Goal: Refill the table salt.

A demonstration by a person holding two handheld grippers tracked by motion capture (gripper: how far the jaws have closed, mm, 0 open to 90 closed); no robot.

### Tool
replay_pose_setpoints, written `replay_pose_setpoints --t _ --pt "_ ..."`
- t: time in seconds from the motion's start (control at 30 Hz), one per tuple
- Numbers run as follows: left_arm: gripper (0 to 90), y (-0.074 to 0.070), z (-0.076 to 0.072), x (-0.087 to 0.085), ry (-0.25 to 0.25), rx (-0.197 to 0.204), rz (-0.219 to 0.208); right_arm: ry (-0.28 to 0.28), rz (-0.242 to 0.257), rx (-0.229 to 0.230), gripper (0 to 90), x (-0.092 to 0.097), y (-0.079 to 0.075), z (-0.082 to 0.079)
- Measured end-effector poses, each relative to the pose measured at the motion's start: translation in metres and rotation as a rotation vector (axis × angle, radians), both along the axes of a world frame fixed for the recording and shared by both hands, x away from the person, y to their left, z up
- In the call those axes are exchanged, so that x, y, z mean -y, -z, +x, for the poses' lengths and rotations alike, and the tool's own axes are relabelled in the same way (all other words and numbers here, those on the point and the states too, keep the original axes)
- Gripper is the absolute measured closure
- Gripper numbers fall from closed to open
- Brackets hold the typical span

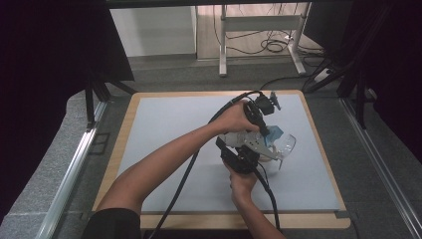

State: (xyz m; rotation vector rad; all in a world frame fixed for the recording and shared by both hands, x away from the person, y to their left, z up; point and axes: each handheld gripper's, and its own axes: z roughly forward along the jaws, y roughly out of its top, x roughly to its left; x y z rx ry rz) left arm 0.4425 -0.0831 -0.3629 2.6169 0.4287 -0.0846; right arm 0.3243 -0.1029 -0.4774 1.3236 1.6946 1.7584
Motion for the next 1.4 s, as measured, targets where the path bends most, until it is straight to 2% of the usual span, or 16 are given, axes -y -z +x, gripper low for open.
replay_pose_setpoints --t 0.47,1.4 --pt "89.7 0.0036 0.0007 0.0028 0.005 0.003 0.026 0.001 0.016 -0.011 57.8 0.0008 0.0026 0.0011" --pt "89.7 0.0032 0.0 0.0028 0.005 0.002 0.02 0.009 0.017 -0.004 57.8 0.0004 0.0029 0.0003"
